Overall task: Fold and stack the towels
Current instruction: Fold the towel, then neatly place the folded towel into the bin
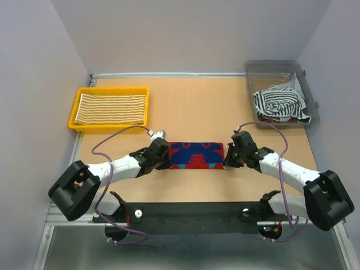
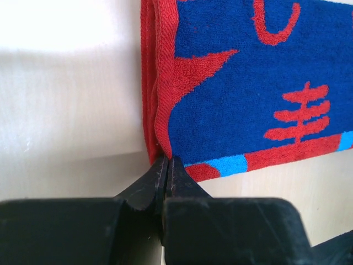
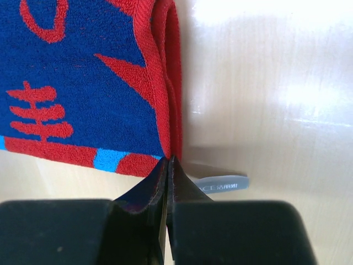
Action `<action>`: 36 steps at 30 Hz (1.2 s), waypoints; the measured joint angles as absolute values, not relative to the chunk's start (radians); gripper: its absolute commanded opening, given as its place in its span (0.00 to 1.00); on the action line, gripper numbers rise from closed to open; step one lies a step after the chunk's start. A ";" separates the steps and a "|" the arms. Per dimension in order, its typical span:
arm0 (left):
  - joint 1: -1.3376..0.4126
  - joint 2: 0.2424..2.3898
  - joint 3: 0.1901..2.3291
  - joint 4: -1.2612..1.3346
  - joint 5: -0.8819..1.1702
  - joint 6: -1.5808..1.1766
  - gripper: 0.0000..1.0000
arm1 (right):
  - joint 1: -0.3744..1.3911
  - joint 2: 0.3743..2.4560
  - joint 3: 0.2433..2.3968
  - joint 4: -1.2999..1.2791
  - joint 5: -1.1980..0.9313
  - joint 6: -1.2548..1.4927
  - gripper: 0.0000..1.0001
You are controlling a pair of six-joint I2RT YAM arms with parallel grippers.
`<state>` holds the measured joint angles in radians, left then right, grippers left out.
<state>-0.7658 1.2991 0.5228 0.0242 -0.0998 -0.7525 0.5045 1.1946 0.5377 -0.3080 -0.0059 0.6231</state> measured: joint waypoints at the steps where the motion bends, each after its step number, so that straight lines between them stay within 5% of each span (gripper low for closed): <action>1: -0.766 1.310 0.523 0.036 -0.096 -0.753 0.11 | 0.505 1.195 0.535 -0.308 0.001 0.623 0.11; 3: -0.766 1.324 0.523 0.056 -0.089 -0.755 0.22 | 0.505 1.193 0.535 -0.308 0.006 0.622 0.21; 6: -0.766 1.316 0.523 0.056 -0.088 -0.770 0.62 | 0.505 1.163 0.535 -0.315 0.007 0.616 0.35; 9: -0.766 1.246 0.523 0.010 -0.107 -0.768 0.71 | 0.505 1.110 0.545 -0.332 0.006 0.606 0.42; 15: -0.764 1.094 0.574 -0.092 -0.159 -0.765 0.72 | 0.505 1.081 0.650 -0.316 -0.025 0.599 0.43; 19: -0.764 1.107 0.651 -0.068 -0.181 -0.750 0.49 | 0.505 1.133 0.691 -0.167 -0.089 0.607 0.40; 27: -0.728 1.408 0.681 0.186 -0.177 -0.721 0.36 | 0.503 1.367 0.623 0.152 -0.100 0.650 0.37; 36: -0.641 1.560 0.575 0.455 -0.095 -0.773 0.40 | 0.443 1.514 0.513 0.356 -0.108 0.677 0.36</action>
<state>-0.6415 1.5600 0.5747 0.4545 -0.0952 -0.7734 0.4435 1.5143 0.5133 0.3565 -0.1081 0.6765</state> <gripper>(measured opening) 0.366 0.362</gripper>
